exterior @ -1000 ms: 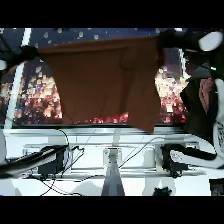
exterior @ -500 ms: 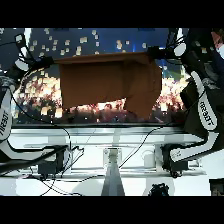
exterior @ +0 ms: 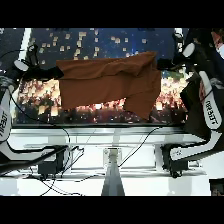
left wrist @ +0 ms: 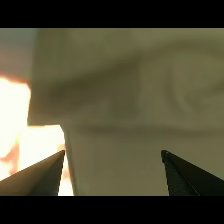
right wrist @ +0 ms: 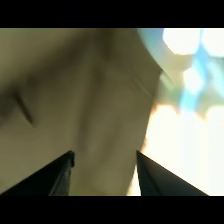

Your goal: Fold the clothes and pants, and hang the long-sleeved shirts on hangers.

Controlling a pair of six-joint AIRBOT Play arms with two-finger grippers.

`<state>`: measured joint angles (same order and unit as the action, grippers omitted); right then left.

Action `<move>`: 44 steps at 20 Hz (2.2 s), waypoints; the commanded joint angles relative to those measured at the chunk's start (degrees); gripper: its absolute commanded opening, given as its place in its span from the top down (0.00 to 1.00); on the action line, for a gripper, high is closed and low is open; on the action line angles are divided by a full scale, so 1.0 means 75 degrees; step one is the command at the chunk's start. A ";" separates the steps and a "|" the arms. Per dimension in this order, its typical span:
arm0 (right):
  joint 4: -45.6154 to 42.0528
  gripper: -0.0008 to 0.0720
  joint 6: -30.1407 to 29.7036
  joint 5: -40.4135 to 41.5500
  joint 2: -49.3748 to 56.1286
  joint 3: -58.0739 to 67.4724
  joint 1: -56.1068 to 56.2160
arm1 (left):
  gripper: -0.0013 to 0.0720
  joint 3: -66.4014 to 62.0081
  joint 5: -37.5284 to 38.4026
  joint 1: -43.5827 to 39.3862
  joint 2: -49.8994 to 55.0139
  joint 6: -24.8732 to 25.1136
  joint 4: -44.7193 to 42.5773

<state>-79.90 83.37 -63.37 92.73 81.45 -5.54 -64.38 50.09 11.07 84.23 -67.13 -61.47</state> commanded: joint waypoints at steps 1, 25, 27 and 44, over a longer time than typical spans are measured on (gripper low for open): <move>-0.0350 0.44 -0.0373 -0.2285 -0.0248 -0.0009 -0.1008 | 0.15 -0.0009 0.1201 0.0227 -0.0857 0.0003 0.0017; 0.4925 0.85 -0.3281 0.0367 -0.1218 -0.4878 -0.0819 | 0.26 0.3631 0.1915 0.2967 -0.3168 0.0082 -0.1209; 0.4843 0.97 -0.3281 0.0373 -0.1320 -0.4876 -0.0819 | 0.26 0.4016 0.1545 0.2967 -0.3162 0.0085 -0.0586; 0.4881 0.97 -0.4179 0.0376 -0.2349 -0.4762 -0.0819 | 0.96 0.4392 0.1020 0.2133 -0.1314 0.2422 0.3474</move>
<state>-43.42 55.75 -60.47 77.65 45.10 -11.70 -29.19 55.92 27.38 73.54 -51.99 -39.16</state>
